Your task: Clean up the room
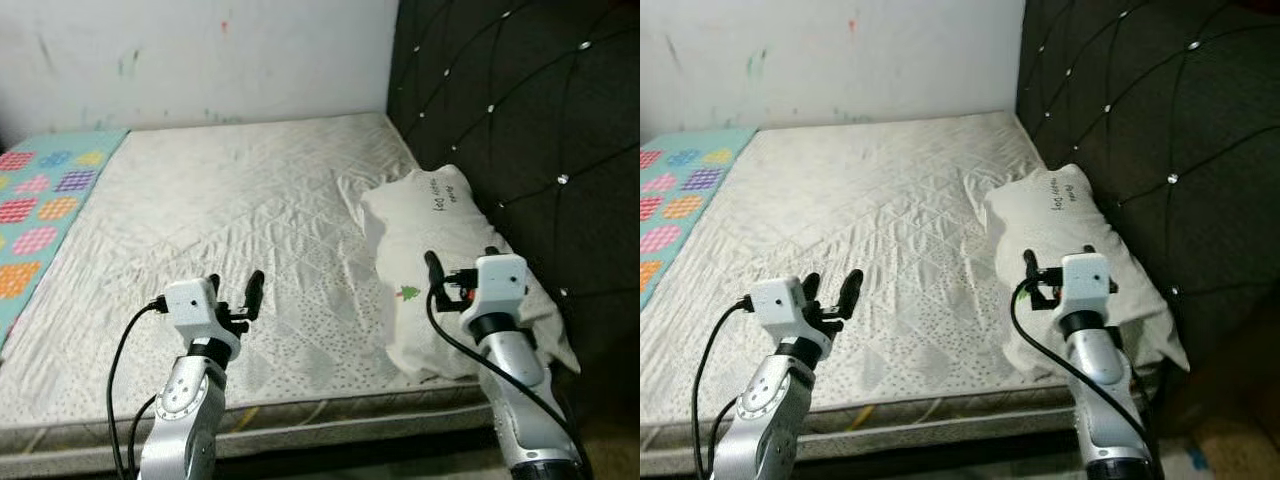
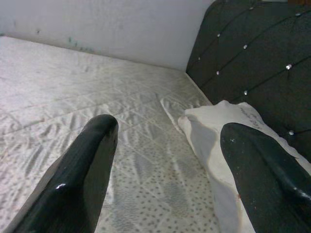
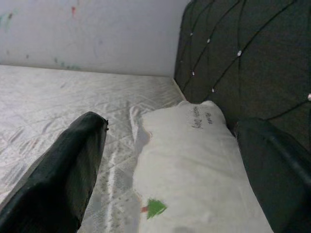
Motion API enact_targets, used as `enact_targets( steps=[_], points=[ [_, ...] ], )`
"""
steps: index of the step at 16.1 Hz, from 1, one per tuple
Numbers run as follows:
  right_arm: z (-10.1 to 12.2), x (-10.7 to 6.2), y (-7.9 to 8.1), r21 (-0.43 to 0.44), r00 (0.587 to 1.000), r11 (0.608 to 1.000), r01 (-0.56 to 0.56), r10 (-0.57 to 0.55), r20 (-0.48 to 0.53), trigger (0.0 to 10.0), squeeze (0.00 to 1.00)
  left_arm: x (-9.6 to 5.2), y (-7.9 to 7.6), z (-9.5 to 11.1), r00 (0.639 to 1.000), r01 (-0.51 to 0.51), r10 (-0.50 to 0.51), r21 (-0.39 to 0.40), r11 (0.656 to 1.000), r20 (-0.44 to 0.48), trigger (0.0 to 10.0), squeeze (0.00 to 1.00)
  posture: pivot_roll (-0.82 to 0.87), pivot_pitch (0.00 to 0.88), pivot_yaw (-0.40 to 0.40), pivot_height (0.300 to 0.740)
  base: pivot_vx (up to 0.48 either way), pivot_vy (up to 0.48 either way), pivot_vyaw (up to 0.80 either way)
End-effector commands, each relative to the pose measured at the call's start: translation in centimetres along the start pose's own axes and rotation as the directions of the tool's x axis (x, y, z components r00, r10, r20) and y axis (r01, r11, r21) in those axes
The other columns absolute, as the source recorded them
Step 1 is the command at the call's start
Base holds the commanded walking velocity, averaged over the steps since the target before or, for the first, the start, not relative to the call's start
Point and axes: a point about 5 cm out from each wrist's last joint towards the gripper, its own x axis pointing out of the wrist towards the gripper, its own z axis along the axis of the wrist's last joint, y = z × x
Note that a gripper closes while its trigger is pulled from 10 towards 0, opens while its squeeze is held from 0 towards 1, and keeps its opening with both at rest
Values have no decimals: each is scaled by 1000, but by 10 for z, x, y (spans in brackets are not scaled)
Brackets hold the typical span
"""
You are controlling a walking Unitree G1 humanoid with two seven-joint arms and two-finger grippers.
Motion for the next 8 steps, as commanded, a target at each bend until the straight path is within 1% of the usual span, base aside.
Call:
enact_targets(
  steps=[1,3,8],
  points=[
    [3,3,6,-3,1000,1000,-25,25,14,10000,0,0,5,0,1000,-21,21,1,1000,-8,10000,0,-187,0,63,740,0,480,-681],
    [3,3,6,-4,1000,1000,-26,27,14,10000,0,1,5,0,1000,-23,23,1,1000,-5,10000,0,-186,0,62,740,0,480,-553],
    [3,4,5,-6,999,1000,-30,30,17,10000,0,1,4,-1,999,-31,31,-7,999,-7,10000,0,-190,0,58,740,0,480,0]
  ],
)
